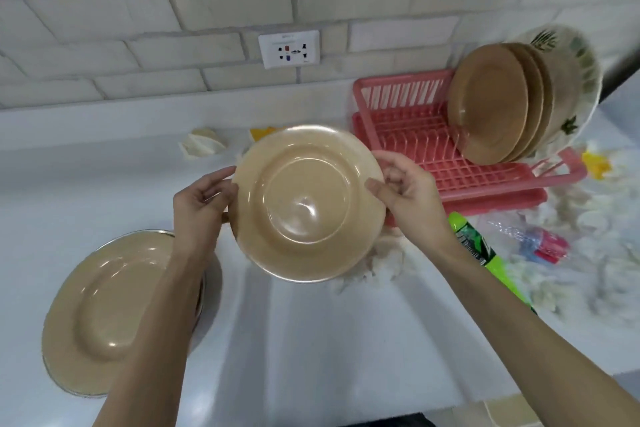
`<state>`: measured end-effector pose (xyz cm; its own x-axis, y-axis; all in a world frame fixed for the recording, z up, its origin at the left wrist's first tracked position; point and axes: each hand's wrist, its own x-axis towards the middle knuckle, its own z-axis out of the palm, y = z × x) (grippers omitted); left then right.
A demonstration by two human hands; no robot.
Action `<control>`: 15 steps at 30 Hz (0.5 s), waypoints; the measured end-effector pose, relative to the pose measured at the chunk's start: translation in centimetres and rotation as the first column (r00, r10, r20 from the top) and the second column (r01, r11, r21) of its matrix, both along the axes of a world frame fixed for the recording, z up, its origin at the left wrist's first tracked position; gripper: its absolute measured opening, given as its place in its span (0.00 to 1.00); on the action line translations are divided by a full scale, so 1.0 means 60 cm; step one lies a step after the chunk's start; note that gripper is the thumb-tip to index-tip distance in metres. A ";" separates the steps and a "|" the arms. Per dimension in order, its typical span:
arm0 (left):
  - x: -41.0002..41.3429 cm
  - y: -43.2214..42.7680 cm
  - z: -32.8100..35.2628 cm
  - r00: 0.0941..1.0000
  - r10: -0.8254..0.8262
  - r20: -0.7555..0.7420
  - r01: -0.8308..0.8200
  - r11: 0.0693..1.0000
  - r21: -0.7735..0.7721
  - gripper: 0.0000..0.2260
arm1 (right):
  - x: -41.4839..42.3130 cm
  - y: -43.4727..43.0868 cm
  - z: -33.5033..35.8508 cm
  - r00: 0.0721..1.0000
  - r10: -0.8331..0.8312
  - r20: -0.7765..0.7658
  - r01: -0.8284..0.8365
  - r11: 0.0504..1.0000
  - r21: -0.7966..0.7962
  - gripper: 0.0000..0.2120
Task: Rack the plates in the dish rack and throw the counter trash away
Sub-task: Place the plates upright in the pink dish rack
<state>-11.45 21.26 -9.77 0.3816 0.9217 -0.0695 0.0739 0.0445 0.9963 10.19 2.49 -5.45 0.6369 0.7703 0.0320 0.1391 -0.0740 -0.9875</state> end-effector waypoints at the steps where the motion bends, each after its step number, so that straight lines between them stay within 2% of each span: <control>1: 0.021 -0.008 0.000 1.000 -0.008 0.011 0.008 1.000 -0.013 0.12 | 0.015 -0.010 0.002 1.000 0.015 0.002 -0.015 1.000 -0.006 0.21; 5: 0.097 -0.043 -0.002 0.999 -0.031 0.043 0.034 0.997 -0.065 0.12 | 0.078 -0.045 0.001 0.998 0.008 0.055 -0.006 0.999 -0.032 0.30; 9: 0.169 -0.075 0.001 0.996 -0.055 0.074 0.062 0.994 -0.090 0.12 | 0.128 -0.071 0.007 0.984 -0.018 0.177 0.039 0.992 -0.121 0.40; 12: 0.216 -0.093 0.000 0.994 -0.056 0.092 0.066 0.992 -0.104 0.12 | 0.168 -0.080 0.022 0.976 -0.007 0.218 0.036 0.991 -0.129 0.40; 15: 0.263 -0.115 0.001 0.989 -0.114 0.093 0.124 0.986 -0.109 0.14 | 0.222 -0.085 0.059 0.939 -0.014 0.344 0.069 0.986 -0.150 0.38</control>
<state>4.30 14.35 -9.69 0.4973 0.8572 -0.1338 -0.0004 0.1544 0.9880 23.51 -2.59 -1.90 0.6406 0.7562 0.1334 0.4586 -0.2374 -0.8563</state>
